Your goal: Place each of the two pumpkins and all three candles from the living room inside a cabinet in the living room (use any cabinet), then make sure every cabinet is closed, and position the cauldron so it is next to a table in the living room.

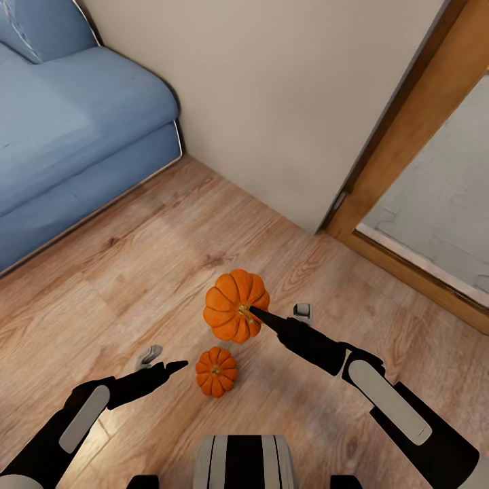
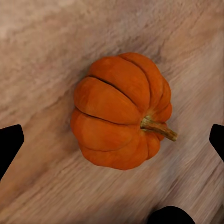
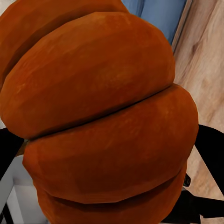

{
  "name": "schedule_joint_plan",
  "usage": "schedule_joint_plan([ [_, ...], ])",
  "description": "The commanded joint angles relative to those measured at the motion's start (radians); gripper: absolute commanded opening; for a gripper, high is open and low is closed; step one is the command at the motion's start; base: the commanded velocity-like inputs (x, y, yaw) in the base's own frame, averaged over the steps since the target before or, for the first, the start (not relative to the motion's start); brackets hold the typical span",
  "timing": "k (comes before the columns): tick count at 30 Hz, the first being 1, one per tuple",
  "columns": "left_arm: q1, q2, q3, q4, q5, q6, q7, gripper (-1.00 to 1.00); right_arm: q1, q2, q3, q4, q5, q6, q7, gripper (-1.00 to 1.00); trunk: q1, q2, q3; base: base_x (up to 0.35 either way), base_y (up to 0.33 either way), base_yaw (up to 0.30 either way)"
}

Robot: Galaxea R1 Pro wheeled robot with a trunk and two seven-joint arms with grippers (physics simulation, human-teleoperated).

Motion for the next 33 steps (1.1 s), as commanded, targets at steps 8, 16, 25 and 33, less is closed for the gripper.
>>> schedule_joint_plan([
  [8, 0.0, -0.001, -0.021, 0.0, 0.003, -0.022, 0.007, 1.0, -0.001, -0.002, 0.001, 0.001, -0.011, 0.005, 0.001, -1.0, 0.0, 0.0, -0.004, 0.0, 0.0, 0.0],
  [16, 0.0, -0.016, -0.048, 0.0, -0.041, -0.039, 0.013, 1.0, -0.001, -0.004, 0.001, 0.001, -0.011, 0.004, 0.001, -1.0, 0.001, -0.001, -0.008, 0.0, 0.0, 0.0],
  [25, 0.0, -0.029, -0.047, 0.0, -0.072, -0.043, 0.014, 1.0, -0.001, -0.004, 0.0, 0.001, -0.011, 0.005, 0.001, -1.0, 0.003, -0.002, -0.028, 0.0, 0.0, 0.0],
  [33, 0.0, -0.028, -0.046, 0.0, -0.073, -0.054, 0.012, 1.0, -0.001, -0.004, 0.0, 0.001, -0.011, 0.005, 0.001, -1.0, 0.005, -0.003, -0.043, 0.0, 0.0, 0.0],
])
